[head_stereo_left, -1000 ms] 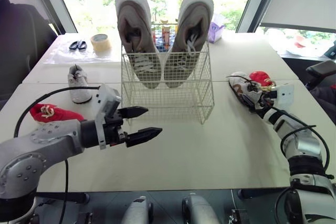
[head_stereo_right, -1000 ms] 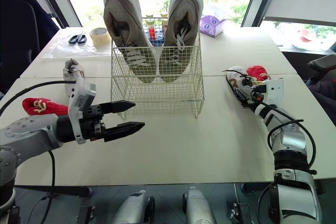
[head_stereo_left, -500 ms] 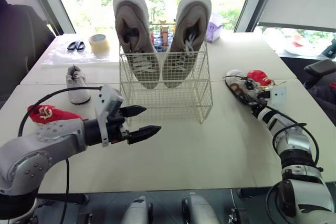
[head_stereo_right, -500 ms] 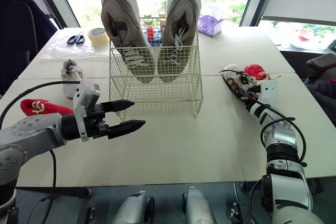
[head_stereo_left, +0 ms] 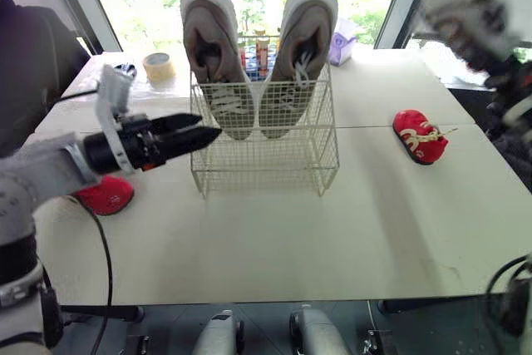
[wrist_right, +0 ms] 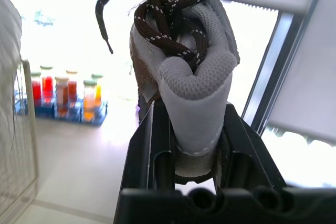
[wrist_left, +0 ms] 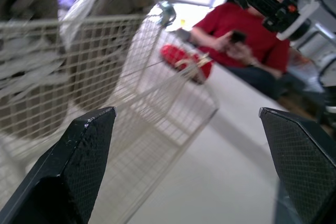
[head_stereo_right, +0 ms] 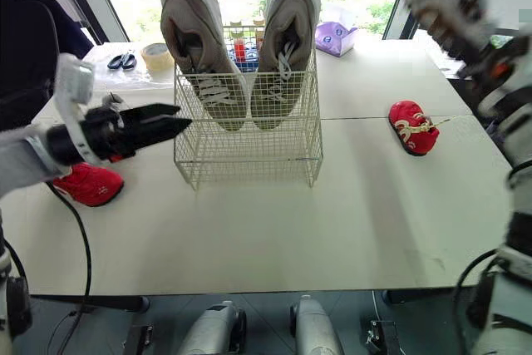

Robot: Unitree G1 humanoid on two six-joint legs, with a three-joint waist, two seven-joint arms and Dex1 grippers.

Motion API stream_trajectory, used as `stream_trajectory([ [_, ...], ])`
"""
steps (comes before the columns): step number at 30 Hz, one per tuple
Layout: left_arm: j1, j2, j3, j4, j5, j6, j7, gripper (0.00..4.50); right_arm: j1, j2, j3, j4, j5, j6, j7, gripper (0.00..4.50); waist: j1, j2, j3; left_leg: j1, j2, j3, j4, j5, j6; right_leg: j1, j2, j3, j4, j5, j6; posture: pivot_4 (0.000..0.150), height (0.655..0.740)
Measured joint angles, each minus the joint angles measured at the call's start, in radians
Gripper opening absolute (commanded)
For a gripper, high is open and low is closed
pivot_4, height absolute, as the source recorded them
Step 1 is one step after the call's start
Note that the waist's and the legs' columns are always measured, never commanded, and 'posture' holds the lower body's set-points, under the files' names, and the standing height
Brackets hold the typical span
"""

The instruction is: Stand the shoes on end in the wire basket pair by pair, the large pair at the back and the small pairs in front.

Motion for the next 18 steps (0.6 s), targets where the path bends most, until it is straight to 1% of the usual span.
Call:
stream_trajectory([
  [2, -0.051, 0.024, -0.003, 0.074, 0.009, 0.012, -0.043, 4.5, -0.058, -0.044, -0.027, 0.004, 0.08, 0.068, 0.052, 0.54, -0.003, 0.0, 0.0, 0.001, 0.0, 0.001, 0.0, 0.0, 0.0, 0.0, 0.0, 0.001, 0.0, 0.0, 0.0, 0.15, 0.74],
  [4, -0.116, 0.056, -0.028, 0.188, 0.01, 0.064, -0.103, 4.5, -0.178, -0.118, -0.038, 0.039, 0.193, 0.162, 0.128, 0.54, -0.002, 0.007, 0.004, 0.0, -0.001, 0.003, 0.0, 0.0, 0.0, -0.001, -0.001, 0.002, 0.0, 0.0, 0.0, 0.15, 0.74],
  [5, -0.141, 0.068, -0.032, 0.23, 0.009, 0.09, -0.12, 4.5, -0.229, -0.151, -0.04, 0.031, 0.237, 0.188, 0.159, 0.54, -0.001, 0.008, 0.004, 0.0, -0.001, 0.003, -0.001, 0.0, 0.001, -0.001, -0.001, 0.001, 0.0, 0.0, 0.0, 0.15, 0.74],
  [7, -0.215, 0.065, -0.043, 0.333, 0.008, 0.143, -0.168, 4.5, -0.351, -0.177, -0.005, -0.033, 0.322, 0.246, 0.221, 0.54, -0.003, 0.007, 0.004, 0.0, 0.001, 0.001, -0.002, -0.001, 0.001, -0.001, 0.001, 0.001, 0.0, -0.001, 0.0, 0.15, 0.74],
  [9, -0.28, 0.036, -0.08, 0.395, 0.021, 0.166, -0.215, 4.5, -0.428, -0.162, 0.076, -0.129, 0.391, 0.282, 0.278, 0.54, -0.008, 0.006, 0.004, 0.0, 0.001, 0.001, -0.002, -0.001, 0.001, -0.001, 0.001, 0.0, 0.0, -0.001, 0.0, 0.15, 0.74],
  [11, -0.325, 0.0, -0.117, 0.431, 0.047, 0.17, -0.254, 4.5, -0.439, -0.123, 0.186, -0.217, 0.429, 0.316, 0.33, 0.54, -0.016, 0.001, 0.003, 0.0, 0.001, 0.0, 0.0, -0.001, 0.001, 0.0, 0.0, 0.0, 0.0, -0.001, 0.0, 0.15, 0.74],
  [13, -0.341, -0.025, -0.129, 0.452, 0.064, 0.183, -0.276, 4.5, -0.421, -0.092, 0.269, -0.248, 0.434, 0.345, 0.359, 0.54, -0.019, -0.001, 0.004, -0.001, -0.001, 0.0, 0.001, 0.0, 0.001, -0.001, -0.003, 0.0, 0.0, 0.0, 0.0, 0.15, 0.74],
  [15, -0.369, -0.049, -0.124, 0.462, 0.06, 0.207, -0.273, 4.5, -0.422, -0.05, 0.311, -0.263, 0.436, 0.362, 0.365, 0.54, -0.018, -0.002, 0.004, -0.004, -0.001, 0.001, 0.002, 0.0, 0.001, -0.003, -0.004, 0.0, -0.001, 0.0, 0.001, 0.15, 0.74],
  [18, -0.399, -0.065, -0.085, 0.458, 0.009, 0.25, -0.244, 4.5, -0.422, -0.021, 0.355, -0.307, 0.429, 0.36, 0.382, 0.54, -0.014, -0.002, 0.004, -0.011, -0.001, -0.001, 0.001, 0.0, 0.0, -0.01, -0.006, 0.0, 0.0, -0.001, 0.001, 0.15, 0.74],
])
